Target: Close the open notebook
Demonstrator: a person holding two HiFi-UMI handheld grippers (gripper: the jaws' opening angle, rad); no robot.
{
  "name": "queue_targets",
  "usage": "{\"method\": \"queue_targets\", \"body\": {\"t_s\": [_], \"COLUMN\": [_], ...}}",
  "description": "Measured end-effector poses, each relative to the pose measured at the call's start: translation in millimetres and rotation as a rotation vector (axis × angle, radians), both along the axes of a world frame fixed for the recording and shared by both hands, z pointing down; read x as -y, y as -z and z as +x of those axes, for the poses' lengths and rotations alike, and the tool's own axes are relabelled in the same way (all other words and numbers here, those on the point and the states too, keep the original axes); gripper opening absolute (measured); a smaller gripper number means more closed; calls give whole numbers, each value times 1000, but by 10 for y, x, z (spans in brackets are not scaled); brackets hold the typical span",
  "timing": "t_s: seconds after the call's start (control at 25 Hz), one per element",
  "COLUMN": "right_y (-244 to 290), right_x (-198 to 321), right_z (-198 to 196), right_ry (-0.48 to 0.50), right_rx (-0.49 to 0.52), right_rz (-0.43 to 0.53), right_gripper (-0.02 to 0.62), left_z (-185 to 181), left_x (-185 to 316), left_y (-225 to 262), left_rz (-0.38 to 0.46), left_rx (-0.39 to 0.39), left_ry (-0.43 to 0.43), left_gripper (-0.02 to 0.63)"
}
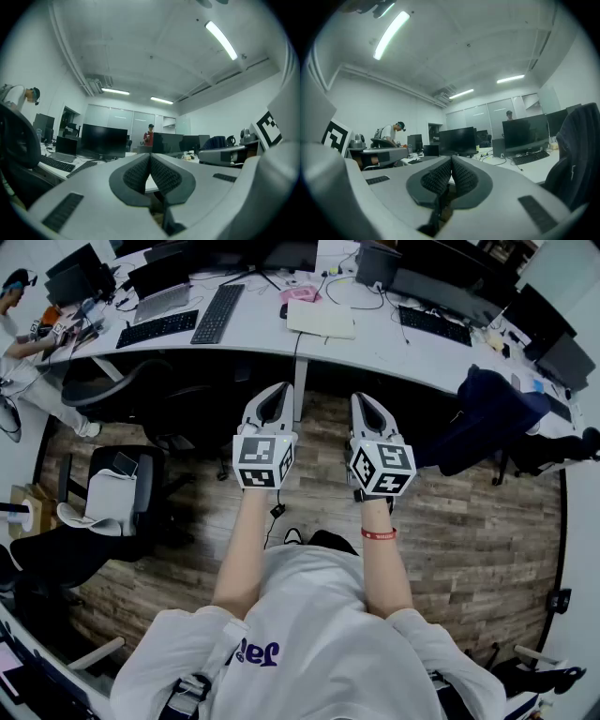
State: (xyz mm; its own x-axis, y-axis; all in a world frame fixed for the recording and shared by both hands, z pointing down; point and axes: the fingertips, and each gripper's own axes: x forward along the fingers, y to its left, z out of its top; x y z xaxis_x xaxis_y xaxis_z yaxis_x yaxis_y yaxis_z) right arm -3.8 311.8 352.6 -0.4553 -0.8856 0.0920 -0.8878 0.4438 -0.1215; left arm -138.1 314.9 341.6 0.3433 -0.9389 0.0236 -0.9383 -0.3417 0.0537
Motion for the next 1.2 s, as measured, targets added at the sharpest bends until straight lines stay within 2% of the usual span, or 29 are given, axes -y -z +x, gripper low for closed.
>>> {"method": "queue_targets", "body": {"t_s": [0.28, 0.48, 0.64, 0.92, 1.08, 1.2], "right_y": [-151, -199, -256, -310, -206, -155], "right_x": [59, 165, 404, 1190, 1726, 2154], "right_z": [12, -31, 2, -70, -134, -146], "right_ry": [-16, -18, -29, 19, 69, 71], "right_rx": [-5, 11, 47, 81, 61, 76], "right_rz": [-23, -43, -65, -61, -56, -40], "right_gripper": [14, 14, 14, 14, 15, 15], "left_z": [-74, -72, -45, -63, -43, 52], "left_x": [58, 122, 315, 1010, 1541, 2001], "left_y": [-108, -148, -179, -253, -151, -112], "left_rz": [-29, -32, -30, -22, -11, -9], "left_rx": [32, -41, -31, -6, -7, 4], "left_ry": [22, -1, -4, 21, 45, 46], "left_gripper": [17, 18, 18, 18, 18, 18]}}
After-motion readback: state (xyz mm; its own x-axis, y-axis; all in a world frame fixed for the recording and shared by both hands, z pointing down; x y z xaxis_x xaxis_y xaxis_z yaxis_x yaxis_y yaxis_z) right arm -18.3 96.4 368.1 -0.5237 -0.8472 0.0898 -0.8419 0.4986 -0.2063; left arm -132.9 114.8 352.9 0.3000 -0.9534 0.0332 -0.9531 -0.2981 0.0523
